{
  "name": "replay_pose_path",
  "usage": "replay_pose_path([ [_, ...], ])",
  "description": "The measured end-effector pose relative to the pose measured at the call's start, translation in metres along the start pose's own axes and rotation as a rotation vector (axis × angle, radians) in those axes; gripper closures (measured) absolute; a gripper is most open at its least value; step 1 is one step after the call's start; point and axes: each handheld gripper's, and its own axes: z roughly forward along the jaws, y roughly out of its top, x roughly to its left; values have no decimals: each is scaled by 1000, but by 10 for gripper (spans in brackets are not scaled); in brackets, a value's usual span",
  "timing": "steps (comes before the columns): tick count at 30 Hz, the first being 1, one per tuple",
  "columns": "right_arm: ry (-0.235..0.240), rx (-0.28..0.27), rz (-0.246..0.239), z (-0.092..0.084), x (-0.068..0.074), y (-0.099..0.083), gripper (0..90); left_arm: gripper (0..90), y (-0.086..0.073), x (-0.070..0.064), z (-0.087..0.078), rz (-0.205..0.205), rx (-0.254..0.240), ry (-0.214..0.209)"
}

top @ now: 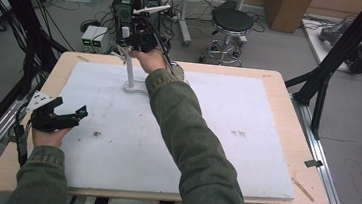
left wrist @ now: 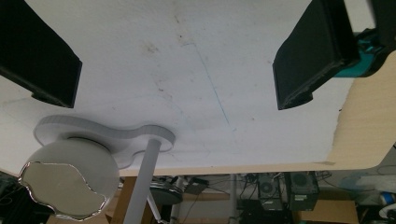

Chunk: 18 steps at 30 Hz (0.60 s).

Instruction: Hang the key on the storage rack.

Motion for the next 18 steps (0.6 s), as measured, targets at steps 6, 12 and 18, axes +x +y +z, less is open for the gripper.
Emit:
replay_pose_path([
  [6,-11,-5,-33,-10,7,1,624,18,0,-1,0,3,-1,1],
  [12,-41,24,-71,-19,11,-1,403,17,0,-2,0,6,3,0],
  [18,-110,73,-76,-24,3,-9,218,17,0,-3,1,12,8,-1],
])
